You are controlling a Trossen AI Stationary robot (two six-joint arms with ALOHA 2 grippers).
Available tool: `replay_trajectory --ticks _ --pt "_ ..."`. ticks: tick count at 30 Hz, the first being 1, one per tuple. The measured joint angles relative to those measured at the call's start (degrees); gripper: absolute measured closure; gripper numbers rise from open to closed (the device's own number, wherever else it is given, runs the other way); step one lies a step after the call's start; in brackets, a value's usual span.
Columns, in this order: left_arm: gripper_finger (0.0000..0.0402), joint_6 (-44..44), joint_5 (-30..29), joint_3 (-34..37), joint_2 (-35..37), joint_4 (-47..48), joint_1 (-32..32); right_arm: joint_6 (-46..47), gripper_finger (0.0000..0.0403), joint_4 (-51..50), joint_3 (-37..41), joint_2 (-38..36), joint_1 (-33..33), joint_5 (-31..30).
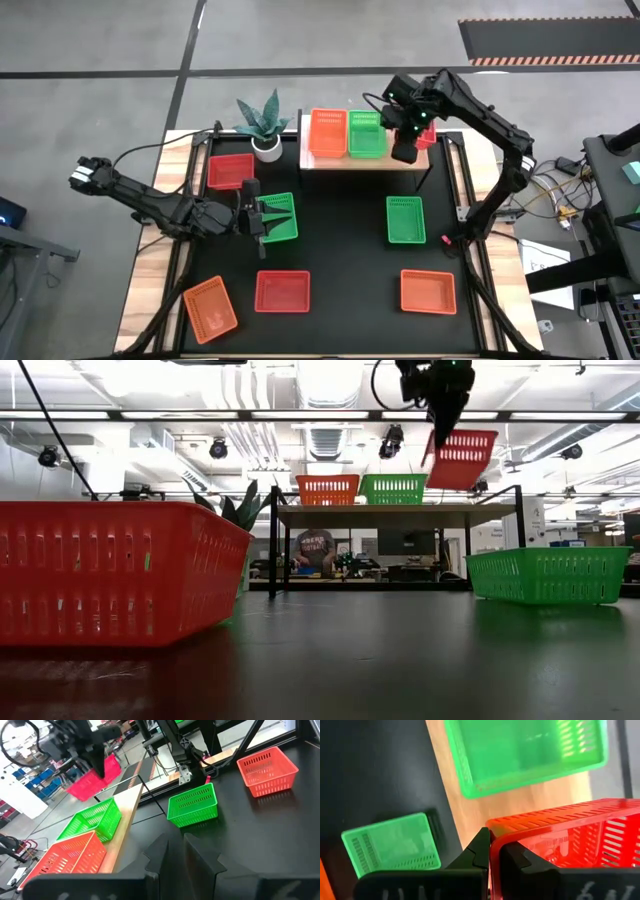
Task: Stack baskets on shelf by color
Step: Put the top right red bin on the shelf
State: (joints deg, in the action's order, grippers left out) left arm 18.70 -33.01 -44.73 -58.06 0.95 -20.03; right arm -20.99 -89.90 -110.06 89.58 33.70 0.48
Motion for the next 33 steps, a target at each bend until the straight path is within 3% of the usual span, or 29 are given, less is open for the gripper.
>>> replay_trajectory --ticks 13,33 --pt "0.0357 -0.1 0.0 0.0 0.0 0.0 0.0 -2.6 0.0394 7.9 10.5 -0.1 0.0 0.0" --pt "0.0357 -0.1 0.0 0.0 0.0 0.0 0.0 -3.5 0.0394 12.0 15.5 -0.1 0.0 -0.6"
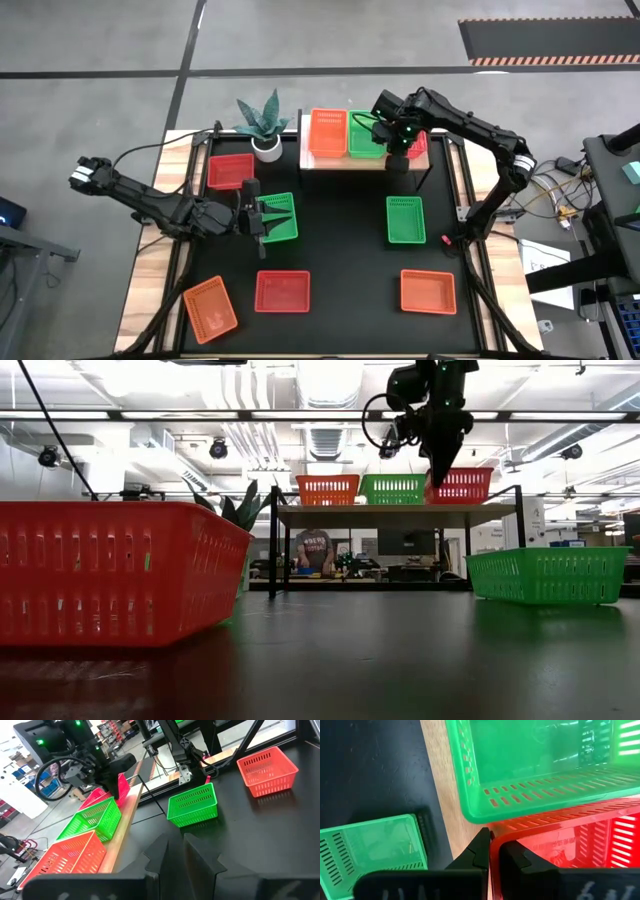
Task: Stack baskets on shelf by color
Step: Put the top right red bin on the shelf
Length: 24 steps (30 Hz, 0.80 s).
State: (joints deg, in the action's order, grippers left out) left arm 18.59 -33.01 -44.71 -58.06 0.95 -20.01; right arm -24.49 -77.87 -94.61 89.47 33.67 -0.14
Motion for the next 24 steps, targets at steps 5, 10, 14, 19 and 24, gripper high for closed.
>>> replay_trajectory --ticks 5,10,14,19,24 --pt "0.0357 0.0 0.0 0.0 0.0 0.0 0.0 0.5 0.0376 -0.1 0.0 0.0 0.0 0.5" --pt "0.0357 0.0 0.0 0.0 0.0 0.0 0.0 0.5 0.0331 -0.2 0.0 0.0 0.0 0.7" --pt "0.0357 0.0 0.0 0.0 0.0 0.0 -0.1 0.5 0.0303 -2.0 -0.7 0.0 0.0 0.7" --pt "0.0357 -0.1 0.0 0.0 0.0 0.0 0.0 2.9 0.0286 -7.2 -3.6 -0.1 -0.3 0.6" --pt "0.0357 -0.1 0.0 0.0 0.0 0.0 0.0 5.4 0.0290 -12.0 -6.5 -0.2 -0.8 0.6"
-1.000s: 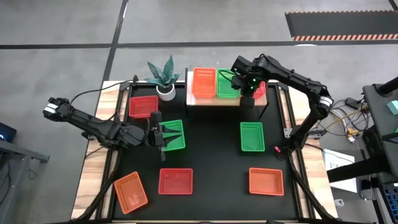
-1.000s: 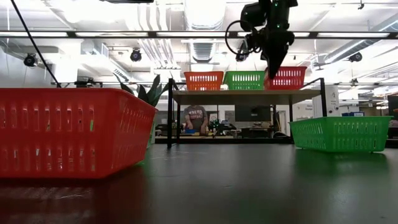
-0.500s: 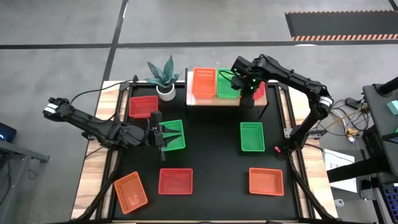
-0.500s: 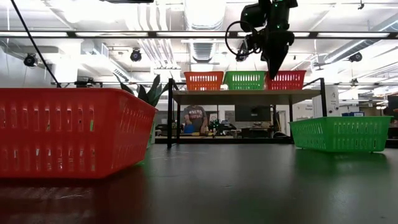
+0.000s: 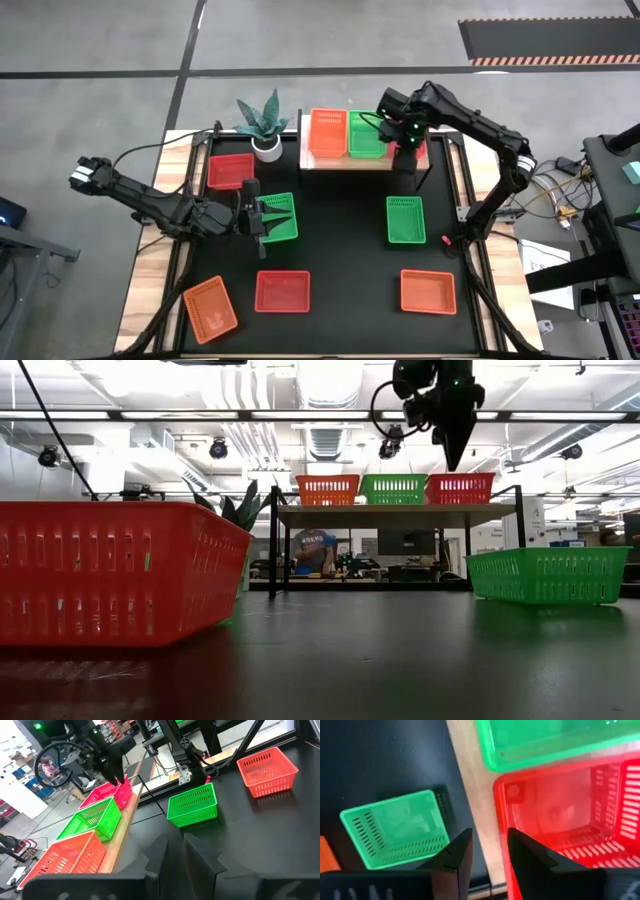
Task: Stack baskets on shelf by color
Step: Put the top right red bin on the shelf, then stack the left green bin on top of the green bin on the shelf
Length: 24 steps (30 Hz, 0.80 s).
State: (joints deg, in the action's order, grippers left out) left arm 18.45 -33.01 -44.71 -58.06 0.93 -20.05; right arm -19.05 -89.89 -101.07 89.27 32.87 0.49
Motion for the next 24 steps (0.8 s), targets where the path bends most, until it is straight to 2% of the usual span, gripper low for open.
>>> replay_trajectory --ticks 14,24 --pt "0.0357 -0.1 0.0 0.0 0.0 0.0 0.0 -1.7 0.0368 -0.1 0.0 -0.2 0.0 -0.5" --pt "0.0357 -0.1 0.0 0.0 0.0 0.0 0.1 -1.1 0.0385 -0.1 0.0 -3.4 0.0 -0.6"
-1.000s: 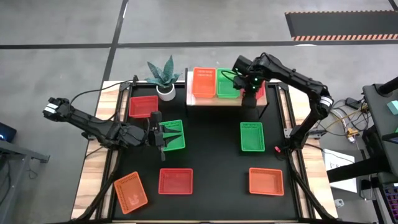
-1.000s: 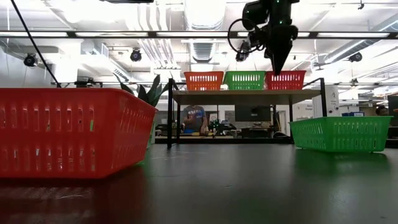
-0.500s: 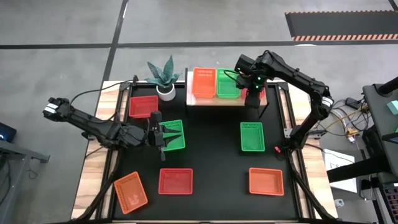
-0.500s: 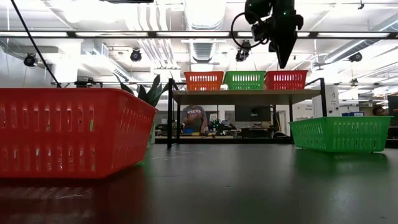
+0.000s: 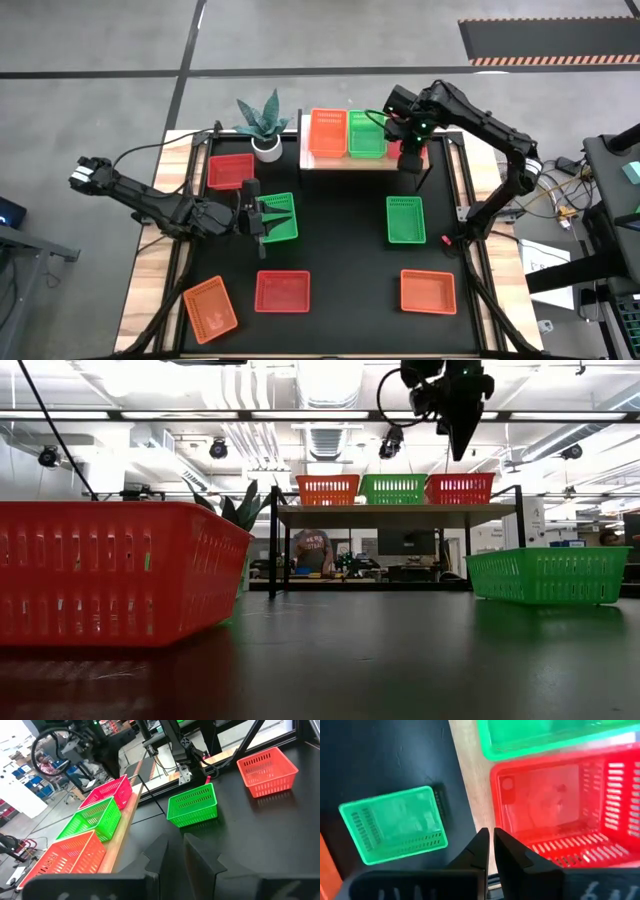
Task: Stack baskets on shelf by color
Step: Stack the left green bin on top of the green bin on the shelf
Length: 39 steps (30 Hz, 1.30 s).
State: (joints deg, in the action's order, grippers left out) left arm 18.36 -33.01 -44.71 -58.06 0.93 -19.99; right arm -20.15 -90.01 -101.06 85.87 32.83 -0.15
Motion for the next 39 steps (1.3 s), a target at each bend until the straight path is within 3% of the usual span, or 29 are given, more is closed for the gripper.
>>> replay_trajectory --ticks 2,6,10,16,22,26,31,39 --pt "0.0357 -0.1 0.0 0.0 0.0 0.0 0.0 2.0 0.0385 0.0 0.0 -1.2 -0.7 0.9" --pt "0.0357 -1.5 0.0 0.0 0.0 0.0 0.0 4.5 0.0385 4.9 1.3 -6.2 -3.7 9.5" --pt "0.0357 -2.6 0.7 0.0 0.0 0.0 0.0 8.5 0.0385 15.7 6.5 -13.6 -9.7 10.6" --pt "0.0357 -3.5 1.2 0.0 0.0 0.0 -0.1 9.6 0.0385 38.0 22.9 -25.7 -20.6 10.7" --pt "0.0357 -7.8 1.3 0.0 0.0 0.0 0.0 6.8 0.0385 66.6 44.7 -33.5 -29.4 10.6" --pt "0.0357 -12.5 1.3 0.1 -1.0 -0.1 -0.1 4.0 0.0385 87.8 58.3 -34.9 -32.6 10.6" --pt "0.0357 -18.5 1.5 0.6 -5.7 0.1 -0.9 1.7 0.0385 105.7 68.6 -34.3 -32.7 10.5" --pt "0.0357 -29.2 8.9 0.7 -13.2 0.6 -3.6 0.7 0.0385 110.5 72.1 -34.9 -32.7 10.6"
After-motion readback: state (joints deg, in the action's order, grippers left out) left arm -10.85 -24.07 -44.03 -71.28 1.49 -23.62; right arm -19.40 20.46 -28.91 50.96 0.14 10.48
